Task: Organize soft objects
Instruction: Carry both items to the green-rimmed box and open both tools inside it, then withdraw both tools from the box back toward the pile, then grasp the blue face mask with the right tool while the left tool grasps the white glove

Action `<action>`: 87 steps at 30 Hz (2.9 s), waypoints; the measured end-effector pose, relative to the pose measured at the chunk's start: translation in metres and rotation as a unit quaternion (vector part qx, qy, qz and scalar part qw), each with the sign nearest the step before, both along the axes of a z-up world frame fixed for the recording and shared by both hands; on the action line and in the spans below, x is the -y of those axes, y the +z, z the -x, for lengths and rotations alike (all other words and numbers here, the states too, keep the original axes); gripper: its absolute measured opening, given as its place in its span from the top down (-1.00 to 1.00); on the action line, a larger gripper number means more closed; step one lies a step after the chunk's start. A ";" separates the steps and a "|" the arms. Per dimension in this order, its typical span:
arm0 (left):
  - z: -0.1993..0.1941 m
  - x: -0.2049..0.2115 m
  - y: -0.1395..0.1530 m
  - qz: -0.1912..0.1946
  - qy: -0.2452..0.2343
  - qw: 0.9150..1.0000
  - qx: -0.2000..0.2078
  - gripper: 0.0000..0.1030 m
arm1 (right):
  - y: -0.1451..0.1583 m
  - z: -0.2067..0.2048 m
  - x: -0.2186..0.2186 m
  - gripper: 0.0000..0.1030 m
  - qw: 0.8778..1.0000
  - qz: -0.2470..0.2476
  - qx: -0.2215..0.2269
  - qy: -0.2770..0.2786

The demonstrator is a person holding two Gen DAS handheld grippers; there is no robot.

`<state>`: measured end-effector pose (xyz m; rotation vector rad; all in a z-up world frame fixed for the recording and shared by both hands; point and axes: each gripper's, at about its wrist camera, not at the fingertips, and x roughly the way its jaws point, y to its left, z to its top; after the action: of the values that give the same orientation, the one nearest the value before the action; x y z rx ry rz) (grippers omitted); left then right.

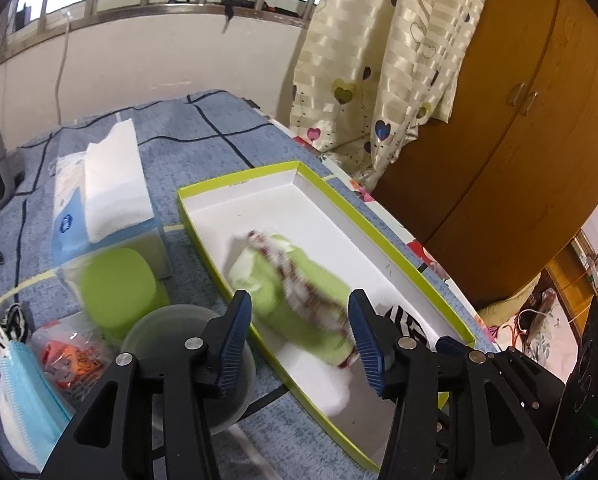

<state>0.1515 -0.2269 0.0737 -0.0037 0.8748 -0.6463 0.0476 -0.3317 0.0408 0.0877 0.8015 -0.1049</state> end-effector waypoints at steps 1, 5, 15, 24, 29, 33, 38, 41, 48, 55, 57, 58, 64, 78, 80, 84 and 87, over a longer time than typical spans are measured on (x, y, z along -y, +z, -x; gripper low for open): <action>0.002 -0.001 0.001 0.000 0.001 1.000 0.001 0.02 | 0.001 0.001 -0.002 -0.15 1.000 0.001 0.002 0.001; 0.011 -0.010 0.007 0.000 0.006 1.000 0.009 0.00 | 0.006 0.005 -0.005 -0.15 1.000 0.003 0.008 -0.001; 0.040 -0.041 0.018 -0.009 0.031 0.999 0.034 -0.09 | 0.014 0.018 -0.015 -0.15 1.000 -0.003 0.026 -0.001; 0.068 -0.071 0.019 -0.018 0.060 0.997 0.056 -0.11 | 0.018 0.030 -0.030 -0.16 0.999 -0.004 0.048 0.006; 0.084 -0.090 0.018 -0.015 0.076 0.995 0.061 -0.13 | 0.017 0.035 -0.041 -0.16 0.998 -0.010 0.056 0.018; 0.096 -0.103 0.019 -0.023 0.091 0.993 0.075 -0.17 | 0.016 0.037 -0.050 -0.16 0.997 -0.016 0.064 0.032; 0.106 -0.119 0.018 -0.024 0.100 0.992 0.077 -0.18 | 0.014 0.038 -0.063 -0.16 0.996 -0.020 0.069 0.051; 0.111 -0.130 0.015 -0.029 0.107 0.991 0.076 -0.18 | 0.015 0.039 -0.070 -0.16 0.996 -0.020 0.071 0.060; 0.122 -0.155 0.009 -0.031 0.122 0.989 0.075 -0.18 | 0.012 0.042 -0.089 -0.17 0.993 -0.029 0.073 0.087; 0.122 -0.195 -0.003 -0.029 0.165 0.984 0.054 -0.18 | 0.011 0.033 -0.118 -0.18 0.989 -0.027 0.067 0.130; 0.121 -0.203 -0.006 -0.028 0.174 0.983 0.050 -0.18 | 0.011 0.029 -0.125 -0.18 0.987 -0.023 0.066 0.142; 0.120 -0.207 -0.007 -0.027 0.178 0.982 0.049 -0.18 | 0.011 0.027 -0.129 -0.18 0.986 -0.021 0.066 0.148; 0.114 -0.228 -0.015 -0.023 0.203 0.978 0.037 -0.18 | 0.011 0.009 -0.148 -0.18 0.982 -0.023 0.055 0.182; 0.096 -0.244 -0.024 -0.011 0.214 0.977 0.021 -0.18 | 0.011 -0.043 -0.178 -0.18 0.973 -0.063 0.013 0.220; 0.094 -0.246 -0.025 -0.009 0.214 0.977 0.019 -0.18 | 0.009 -0.047 -0.181 -0.18 0.973 -0.065 0.009 0.223; 0.089 -0.246 -0.026 -0.010 0.211 0.977 0.016 -0.18 | 0.005 -0.059 -0.182 -0.18 0.974 -0.078 0.003 0.214; 0.085 -0.245 -0.028 -0.009 0.209 0.978 0.013 -0.18 | 0.004 -0.063 -0.185 -0.08 0.970 -0.083 0.000 0.227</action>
<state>0.0662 0.0185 0.0459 -0.1582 0.8231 -0.2443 0.1102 -0.1472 0.0450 0.0607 0.8119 0.3954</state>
